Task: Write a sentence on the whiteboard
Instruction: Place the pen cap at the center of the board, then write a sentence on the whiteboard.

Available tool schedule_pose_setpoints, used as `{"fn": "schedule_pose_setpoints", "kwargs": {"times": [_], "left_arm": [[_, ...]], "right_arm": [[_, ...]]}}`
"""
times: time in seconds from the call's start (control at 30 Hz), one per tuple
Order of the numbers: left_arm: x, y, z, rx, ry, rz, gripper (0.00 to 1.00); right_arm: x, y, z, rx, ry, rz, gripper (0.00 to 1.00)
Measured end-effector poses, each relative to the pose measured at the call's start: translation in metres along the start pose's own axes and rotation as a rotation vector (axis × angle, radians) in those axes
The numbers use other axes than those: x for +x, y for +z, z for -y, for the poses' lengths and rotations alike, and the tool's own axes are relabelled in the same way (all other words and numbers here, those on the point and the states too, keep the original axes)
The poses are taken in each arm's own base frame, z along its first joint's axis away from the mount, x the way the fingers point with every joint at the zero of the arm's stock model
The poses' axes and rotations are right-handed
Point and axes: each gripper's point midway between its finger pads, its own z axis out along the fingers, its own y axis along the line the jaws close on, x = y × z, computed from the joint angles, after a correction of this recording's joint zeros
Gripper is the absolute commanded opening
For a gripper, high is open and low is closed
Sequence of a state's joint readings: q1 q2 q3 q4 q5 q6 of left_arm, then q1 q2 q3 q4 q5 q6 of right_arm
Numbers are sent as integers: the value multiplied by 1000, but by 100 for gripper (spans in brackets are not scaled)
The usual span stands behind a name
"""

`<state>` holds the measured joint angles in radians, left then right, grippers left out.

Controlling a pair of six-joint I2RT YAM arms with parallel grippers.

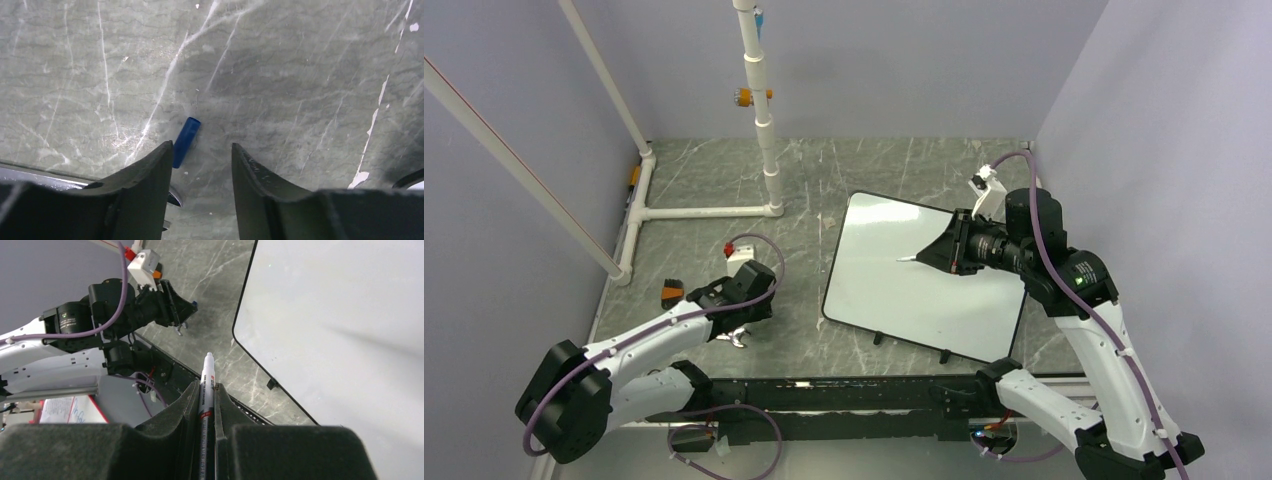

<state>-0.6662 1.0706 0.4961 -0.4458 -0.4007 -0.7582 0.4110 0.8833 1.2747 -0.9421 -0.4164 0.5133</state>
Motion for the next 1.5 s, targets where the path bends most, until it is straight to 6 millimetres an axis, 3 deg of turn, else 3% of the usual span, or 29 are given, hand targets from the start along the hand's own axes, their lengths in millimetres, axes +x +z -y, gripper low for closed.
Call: {"fn": "schedule_pose_setpoints", "kwargs": {"times": [0.1, 0.27, 0.4, 0.53, 0.7, 0.93, 1.03, 1.23, 1.5], "left_arm": [[-3, -1, -2, -8, -16, 13, 61], [-9, -9, -5, -6, -28, 42, 81], [-22, -22, -5, -7, -24, 69, 87], [-55, -47, 5, 35, -9, 136, 82], [-103, -88, 25, 157, 61, 271, 84], [-166, -140, 91, 413, 357, 400, 88], [-179, -141, 124, 501, 506, 402, 88], [-184, -137, 179, 695, 748, 392, 90], [-211, -142, 260, 945, 918, 409, 91]], "right_arm": [[-2, 1, 1, 8, -14, 4, 0], [-5, 2, 4, 22, -33, 11, 0], [-7, 2, 9, 48, -43, 24, 0], [-11, 1, 15, 82, -51, 47, 0], [-17, -7, 22, 134, -60, 103, 0], [-23, -21, 38, 235, -58, 173, 0], [-25, -28, 46, 288, -51, 206, 0], [-29, -44, 62, 392, -39, 266, 0], [-29, -59, 63, 419, -22, 307, 0]]}}
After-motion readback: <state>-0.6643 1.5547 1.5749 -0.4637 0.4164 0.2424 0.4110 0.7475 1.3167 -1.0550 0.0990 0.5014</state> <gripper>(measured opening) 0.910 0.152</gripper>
